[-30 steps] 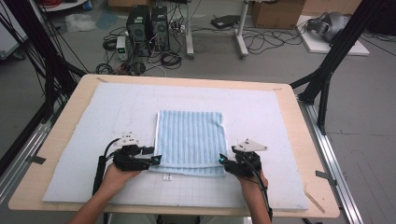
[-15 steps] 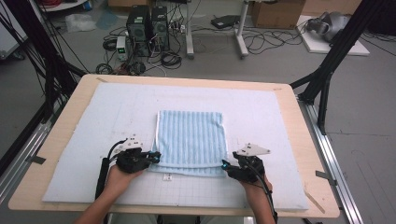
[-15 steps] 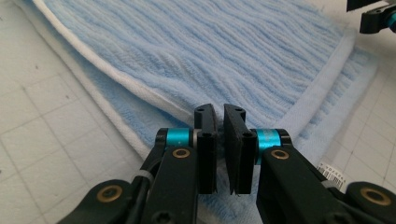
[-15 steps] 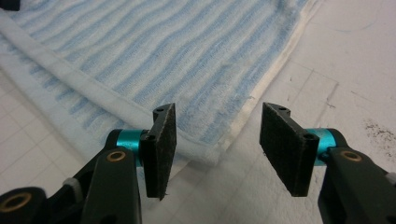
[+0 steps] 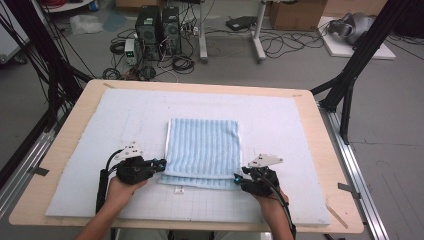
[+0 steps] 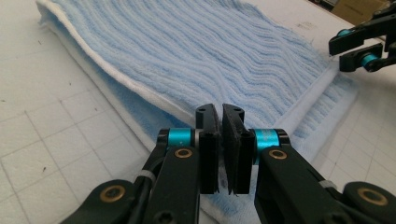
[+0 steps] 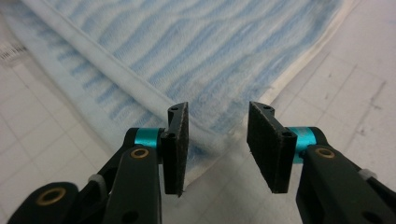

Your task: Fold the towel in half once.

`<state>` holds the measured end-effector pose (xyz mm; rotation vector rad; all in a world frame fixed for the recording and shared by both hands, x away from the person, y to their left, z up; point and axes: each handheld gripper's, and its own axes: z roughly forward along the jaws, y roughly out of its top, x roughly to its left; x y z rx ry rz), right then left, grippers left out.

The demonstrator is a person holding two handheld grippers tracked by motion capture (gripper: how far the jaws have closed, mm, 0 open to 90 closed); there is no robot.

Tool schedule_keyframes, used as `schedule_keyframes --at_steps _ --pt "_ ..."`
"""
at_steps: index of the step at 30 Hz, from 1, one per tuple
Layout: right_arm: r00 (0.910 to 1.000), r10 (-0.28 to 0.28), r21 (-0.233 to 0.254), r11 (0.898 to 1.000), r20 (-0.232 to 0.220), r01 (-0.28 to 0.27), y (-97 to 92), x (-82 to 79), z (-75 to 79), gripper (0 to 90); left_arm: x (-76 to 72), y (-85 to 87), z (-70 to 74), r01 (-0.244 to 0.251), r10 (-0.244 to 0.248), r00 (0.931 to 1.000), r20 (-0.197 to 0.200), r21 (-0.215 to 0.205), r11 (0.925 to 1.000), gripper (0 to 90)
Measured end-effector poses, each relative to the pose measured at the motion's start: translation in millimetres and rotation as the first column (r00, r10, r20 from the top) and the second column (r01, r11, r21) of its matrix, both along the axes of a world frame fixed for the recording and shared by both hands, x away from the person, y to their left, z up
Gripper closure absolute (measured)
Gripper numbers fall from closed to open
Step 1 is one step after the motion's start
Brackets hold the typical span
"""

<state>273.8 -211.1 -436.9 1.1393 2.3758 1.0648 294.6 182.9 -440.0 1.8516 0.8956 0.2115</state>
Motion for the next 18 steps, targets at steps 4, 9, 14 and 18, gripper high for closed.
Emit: schedule_keyframes --at_steps 4,9,14,18 --pt "0.9999 0.007 -0.015 1.000 -0.010 -0.008 5.6 2.2 -3.5 78.5 -0.6 -0.5 -0.3 -0.002 0.002 1.0000 0.001 -0.004 1.0000 84.5" --pt "0.9992 0.019 -0.035 0.999 0.035 -0.018 6.9 -3.3 1.9 81.3 -2.6 0.5 1.9 -0.003 0.003 1.0000 0.004 -0.018 0.9998 84.5" --pt "0.9983 0.023 -0.030 0.999 0.054 -0.022 3.3 -11.2 12.3 80.9 -7.0 2.8 6.9 0.006 -0.006 0.9998 0.018 -0.038 0.9993 84.5" --pt "0.9977 0.041 -0.026 0.999 0.054 -0.040 5.5 -21.6 19.1 81.0 -12.2 6.1 9.3 0.008 -0.008 0.9999 0.014 -0.054 0.9985 84.5"
